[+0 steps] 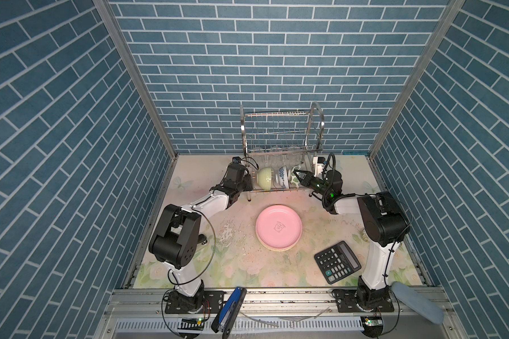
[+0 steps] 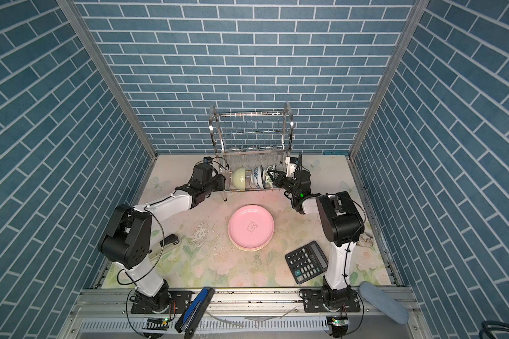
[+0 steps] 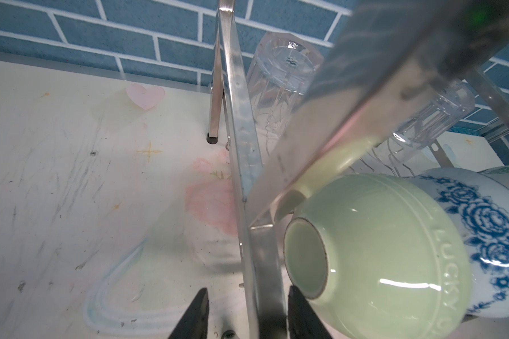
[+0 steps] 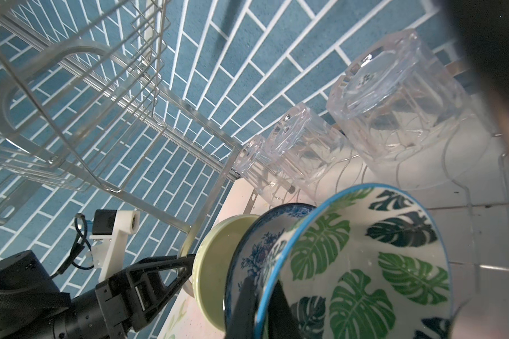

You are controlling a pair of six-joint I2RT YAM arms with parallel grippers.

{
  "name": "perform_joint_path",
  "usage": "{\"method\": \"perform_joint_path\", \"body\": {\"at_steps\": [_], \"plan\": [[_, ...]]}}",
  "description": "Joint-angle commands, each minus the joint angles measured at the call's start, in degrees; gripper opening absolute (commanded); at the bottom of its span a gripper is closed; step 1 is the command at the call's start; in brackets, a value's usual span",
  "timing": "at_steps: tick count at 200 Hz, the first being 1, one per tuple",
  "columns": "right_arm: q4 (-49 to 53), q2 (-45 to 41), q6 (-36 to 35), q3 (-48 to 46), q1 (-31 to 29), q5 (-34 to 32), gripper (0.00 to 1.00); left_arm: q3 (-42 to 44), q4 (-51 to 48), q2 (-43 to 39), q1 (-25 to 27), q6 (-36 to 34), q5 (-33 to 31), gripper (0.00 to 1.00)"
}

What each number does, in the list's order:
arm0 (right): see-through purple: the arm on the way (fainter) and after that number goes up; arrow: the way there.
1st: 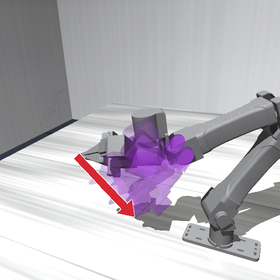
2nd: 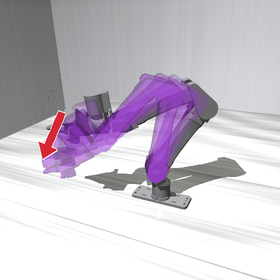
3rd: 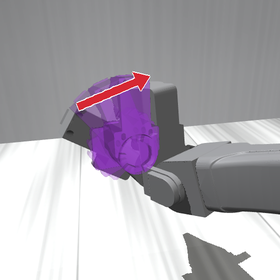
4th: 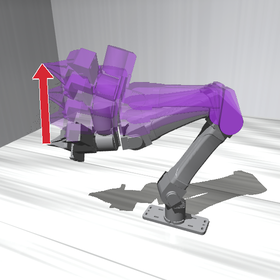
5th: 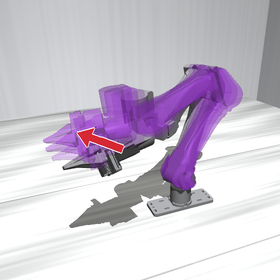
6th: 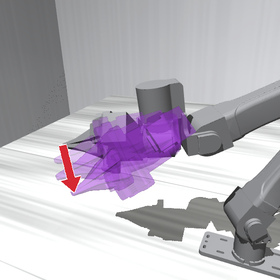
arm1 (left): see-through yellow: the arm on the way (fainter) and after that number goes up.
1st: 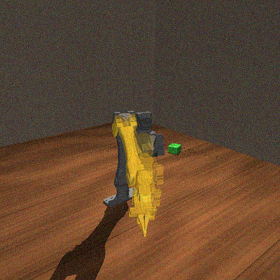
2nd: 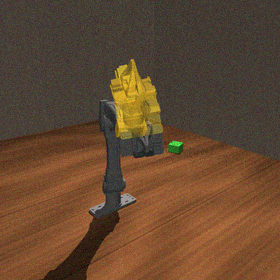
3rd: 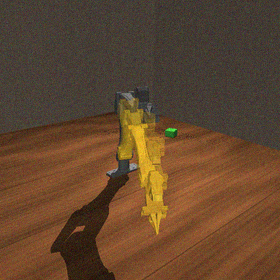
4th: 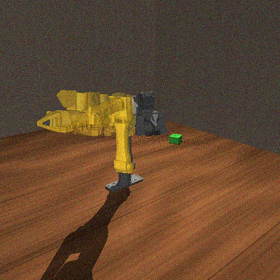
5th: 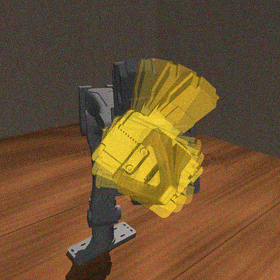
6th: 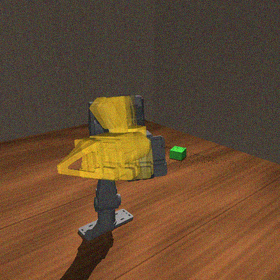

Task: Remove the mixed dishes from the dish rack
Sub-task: 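Grip the leaf-pattern bowl rim with the right gripper and tilt it out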

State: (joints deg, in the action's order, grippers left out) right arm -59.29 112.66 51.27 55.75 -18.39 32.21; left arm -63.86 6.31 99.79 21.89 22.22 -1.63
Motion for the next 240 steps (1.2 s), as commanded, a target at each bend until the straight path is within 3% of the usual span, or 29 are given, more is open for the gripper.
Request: {"method": "perform_joint_path", "body": {"at_steps": [1, 39, 129, 205, 240], "plan": [[-6.5, -2.8, 3.2, -0.9, 0.6, 0.5, 0.00, -0.3, -0.5, 0.6, -0.4, -0.3, -0.4, 0.45], [-7.9, -4.8, 5.3, -1.0, 0.2, 1.3, 0.00, -0.2, -1.3, -0.1, -0.5, -0.3, -0.9, 0.45], [-3.1, -12.5, 3.0, -4.5, -1.5, -1.6, 0.00, -0.6, -2.5, -1.1, -0.7, -0.2, -1.1, 0.45], [7.9, -21.3, -3.0, -8.9, -4.7, -4.3, 0.00, 0.1, -3.4, -3.6, -0.7, -0.3, -1.5, 0.46], [14.0, -25.6, -5.4, -8.6, -8.0, -4.9, 0.00, -0.5, -4.6, -4.5, -0.7, -0.3, -0.5, 0.53]]}}
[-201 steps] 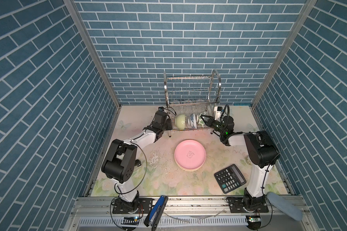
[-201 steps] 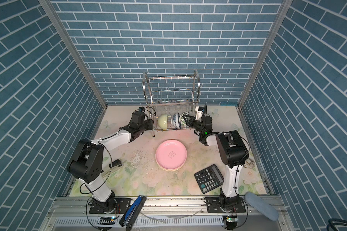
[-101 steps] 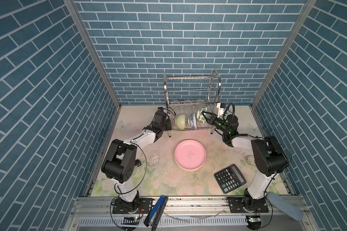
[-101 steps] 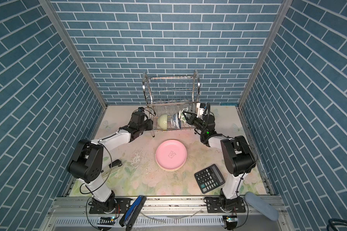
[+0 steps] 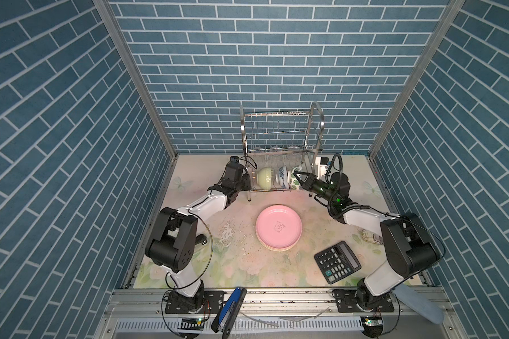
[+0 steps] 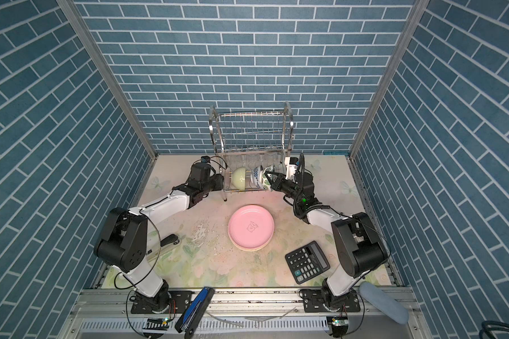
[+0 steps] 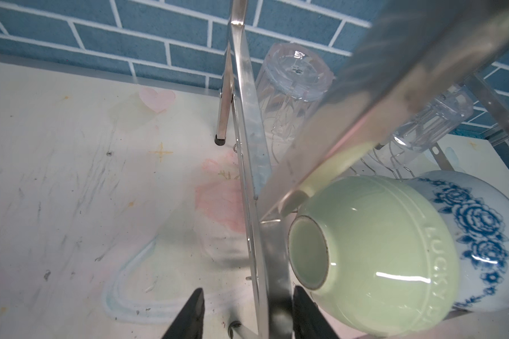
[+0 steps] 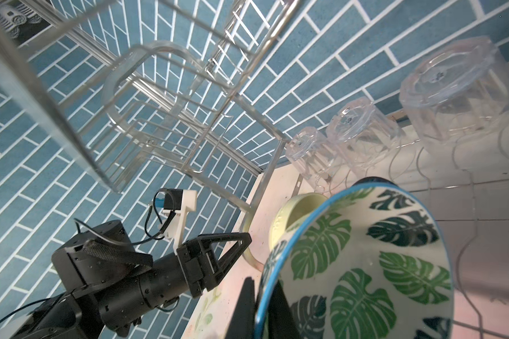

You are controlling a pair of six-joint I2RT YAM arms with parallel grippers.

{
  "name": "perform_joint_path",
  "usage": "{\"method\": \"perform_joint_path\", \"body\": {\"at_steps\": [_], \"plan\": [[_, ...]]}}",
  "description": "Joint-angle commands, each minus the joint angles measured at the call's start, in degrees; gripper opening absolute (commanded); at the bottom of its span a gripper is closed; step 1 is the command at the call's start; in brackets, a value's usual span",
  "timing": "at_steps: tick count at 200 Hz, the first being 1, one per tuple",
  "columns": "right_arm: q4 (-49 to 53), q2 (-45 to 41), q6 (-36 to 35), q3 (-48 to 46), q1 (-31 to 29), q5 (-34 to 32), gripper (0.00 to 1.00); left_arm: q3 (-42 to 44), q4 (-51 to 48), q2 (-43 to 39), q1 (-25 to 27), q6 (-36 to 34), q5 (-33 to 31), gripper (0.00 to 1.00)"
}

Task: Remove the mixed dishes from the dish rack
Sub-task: 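Grip the leaf-pattern bowl rim with the right gripper and tilt it out, then carry the leaf-pattern bowl down and set it on the table beside the plates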

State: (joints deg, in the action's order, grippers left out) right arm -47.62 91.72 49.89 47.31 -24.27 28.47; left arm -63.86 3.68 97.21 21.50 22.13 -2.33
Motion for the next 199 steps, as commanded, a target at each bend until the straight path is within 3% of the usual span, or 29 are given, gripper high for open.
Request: {"method": "perform_joint_path", "body": {"at_steps": [1, 54, 92, 123, 161, 199], "plan": [[2.6, -4.8, -4.1, -0.1, -2.2, -1.2, 0.00, -0.5, -2.0, -2.0, -0.3, -0.2, 0.2, 0.53], [23.2, -14.5, -11.7, -0.5, -7.6, -7.0, 0.00, 0.3, -2.8, -3.7, -0.4, 0.9, 0.6, 0.60], [51.6, -23.2, -20.1, 2.7, -9.8, -19.1, 0.00, 0.1, -3.1, -3.5, -0.3, 1.0, 1.0, 0.61], [64.1, -28.3, -22.9, 2.9, -10.4, -28.3, 0.00, 0.0, -3.0, -3.0, -0.3, 1.1, 1.0, 0.62], [77.5, -26.2, -25.0, 4.0, -10.5, -41.6, 0.00, 0.5, -3.0, -2.8, -0.3, 1.4, 0.8, 0.62], [79.1, -18.9, -26.8, 5.7, -10.4, -45.4, 0.00, 1.0, -2.8, -2.8, -0.3, 1.8, 0.8, 0.62]]}}
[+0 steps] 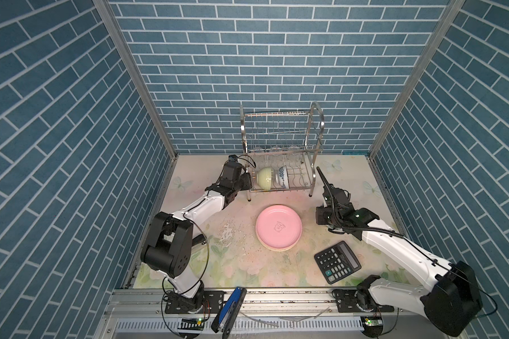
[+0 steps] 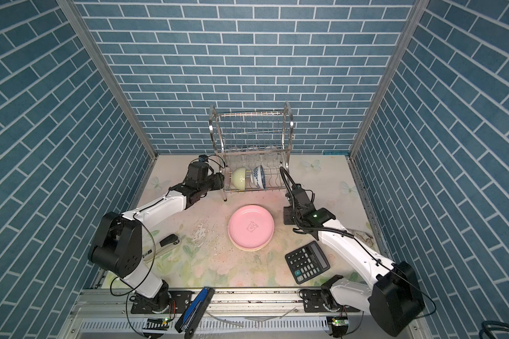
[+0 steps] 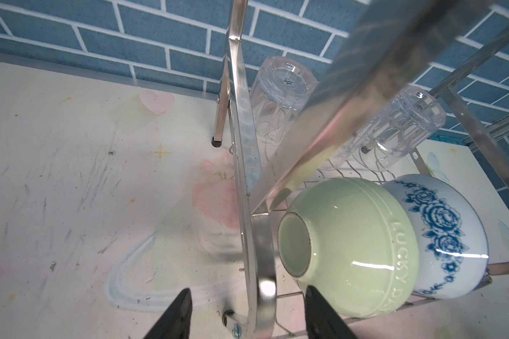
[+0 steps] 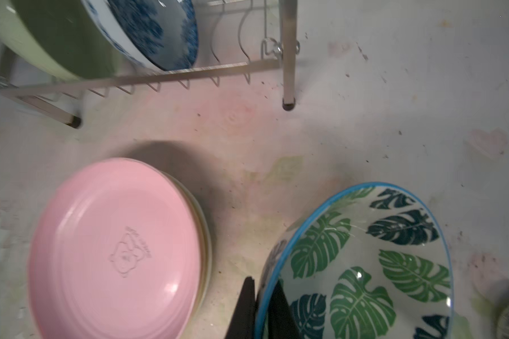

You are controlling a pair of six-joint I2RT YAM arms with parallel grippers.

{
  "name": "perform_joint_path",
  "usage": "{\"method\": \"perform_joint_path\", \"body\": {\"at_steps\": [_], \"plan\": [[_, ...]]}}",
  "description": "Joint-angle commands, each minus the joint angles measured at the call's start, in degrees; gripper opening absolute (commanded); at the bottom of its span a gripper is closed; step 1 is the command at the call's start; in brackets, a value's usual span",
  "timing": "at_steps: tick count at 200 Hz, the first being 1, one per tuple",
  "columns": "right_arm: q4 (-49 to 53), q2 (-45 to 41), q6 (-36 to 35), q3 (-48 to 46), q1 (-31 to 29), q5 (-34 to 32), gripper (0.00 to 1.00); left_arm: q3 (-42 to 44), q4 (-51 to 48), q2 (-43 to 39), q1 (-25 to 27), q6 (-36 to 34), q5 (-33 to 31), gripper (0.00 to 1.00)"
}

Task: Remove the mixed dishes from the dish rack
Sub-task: 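Carry the leaf-pattern bowl down and set it on the table beside the plates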

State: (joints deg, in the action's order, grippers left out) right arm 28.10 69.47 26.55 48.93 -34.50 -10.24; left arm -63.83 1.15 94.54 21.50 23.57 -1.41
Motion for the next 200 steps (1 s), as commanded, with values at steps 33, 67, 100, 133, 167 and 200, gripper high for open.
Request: {"method": "perform_joint_path", "body": {"at_steps": [33, 67, 100, 133, 167, 200], "plan": [[3.2, 9.9, -4.4, 6.1, -0.2, -8.1, 0.00, 1.0, -0.1, -0.2, -0.3, 0.3, -0.2, 0.62], [0.8, 15.3, -4.1, 7.3, -0.4, -7.8, 0.00, 0.8, -0.1, 0.1, -0.3, 0.2, 0.0, 0.63], [-0.4, 19.7, -3.9, 9.2, -1.0, -8.8, 0.00, 0.7, -0.1, 0.0, -0.3, 0.1, 0.2, 0.63], [-0.6, 23.3, -4.0, 10.7, -1.6, -10.1, 0.00, 0.8, 0.1, 0.1, -0.3, 0.1, 0.1, 0.63], [-1.7, 24.9, -3.5, 10.4, -2.1, -10.3, 0.00, 0.9, 0.2, 0.2, -0.3, 0.1, 0.2, 0.63], [-2.3, 26.0, -2.9, 10.2, -2.1, -9.6, 0.05, 0.9, 0.3, 0.4, -0.3, 0.1, 0.3, 0.63]]}}
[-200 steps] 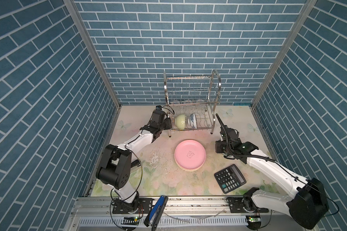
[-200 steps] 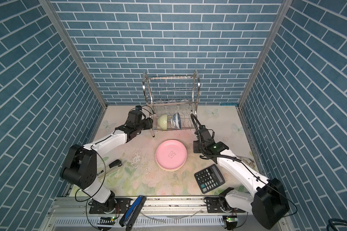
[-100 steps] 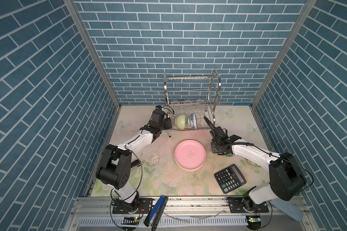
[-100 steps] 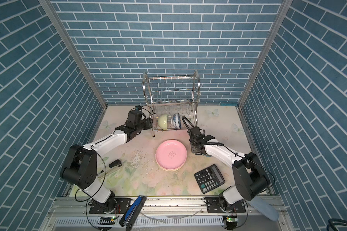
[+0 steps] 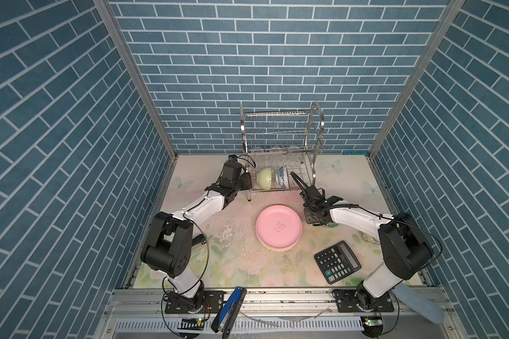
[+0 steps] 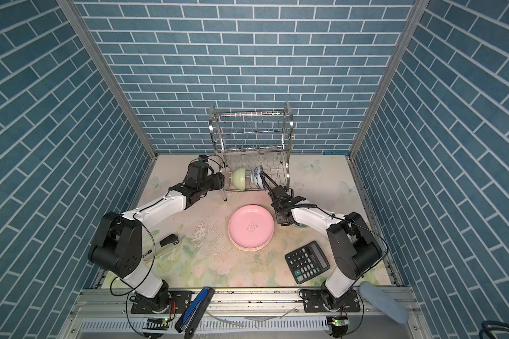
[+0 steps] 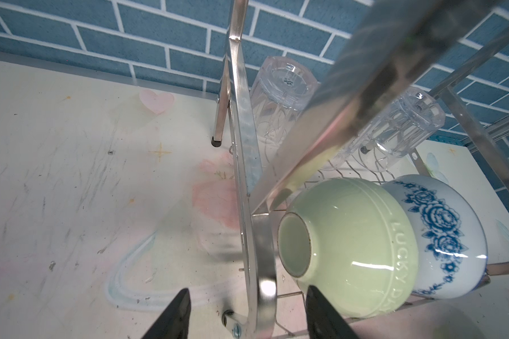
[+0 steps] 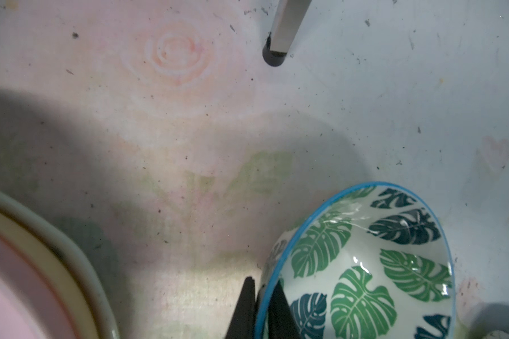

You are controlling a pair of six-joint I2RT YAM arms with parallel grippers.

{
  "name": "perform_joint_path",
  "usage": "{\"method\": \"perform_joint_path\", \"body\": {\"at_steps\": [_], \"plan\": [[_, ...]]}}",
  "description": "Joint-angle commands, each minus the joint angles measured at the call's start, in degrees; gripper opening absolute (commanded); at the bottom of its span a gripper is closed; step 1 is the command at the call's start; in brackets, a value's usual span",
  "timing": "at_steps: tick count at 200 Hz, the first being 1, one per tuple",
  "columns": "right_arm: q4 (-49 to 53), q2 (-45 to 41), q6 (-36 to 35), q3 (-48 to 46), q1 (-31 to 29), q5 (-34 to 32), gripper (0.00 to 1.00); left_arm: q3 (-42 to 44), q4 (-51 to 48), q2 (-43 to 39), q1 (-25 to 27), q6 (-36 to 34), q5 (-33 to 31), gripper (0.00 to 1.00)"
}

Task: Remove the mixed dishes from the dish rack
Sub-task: 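Carry the leaf-pattern bowl down and set it on the table beside the plates, then release the bowl and reach the right gripper to the blue floral bowl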

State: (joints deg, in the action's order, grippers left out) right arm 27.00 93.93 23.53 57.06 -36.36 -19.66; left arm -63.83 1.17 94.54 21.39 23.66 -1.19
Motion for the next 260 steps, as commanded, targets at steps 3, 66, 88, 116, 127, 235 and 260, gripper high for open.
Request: {"method": "perform_joint_path", "body": {"at_steps": [3, 66, 88, 116, 127, 235, 260], "plan": [[-1.3, 1.6, 0.1, 2.1, -0.2, -0.1, 0.06, 1.0, 0.2, 0.4, -0.2, 0.0, 0.1, 0.63], [-3.0, -1.5, 1.4, 0.7, -0.2, 1.3, 0.33, 1.3, 0.3, 0.2, -0.2, -0.1, 0.0, 0.65], [-3.6, -4.3, 1.9, 0.0, -0.1, 2.9, 0.38, 1.2, 0.2, 0.1, -0.2, -0.2, 0.0, 0.65], [-4.4, -9.5, 1.9, -0.5, -0.1, 5.7, 0.41, 1.2, 0.1, 0.1, -0.2, -0.3, -0.1, 0.65], [-5.0, -11.1, 1.7, -0.3, 0.0, 7.4, 0.41, 1.3, 0.2, 0.1, -0.2, -0.3, -0.1, 0.66], [-47.0, -13.6, 0.8, -8.6, 7.3, 36.7, 0.40, -0.2, -0.3, 1.8, -0.3, -0.5, 0.1, 0.66], [-53.1, -8.3, 1.9, -6.9, 8.7, 40.2, 0.39, -1.1, -0.4, 3.1, -0.2, -0.5, 0.3, 0.63]]}}
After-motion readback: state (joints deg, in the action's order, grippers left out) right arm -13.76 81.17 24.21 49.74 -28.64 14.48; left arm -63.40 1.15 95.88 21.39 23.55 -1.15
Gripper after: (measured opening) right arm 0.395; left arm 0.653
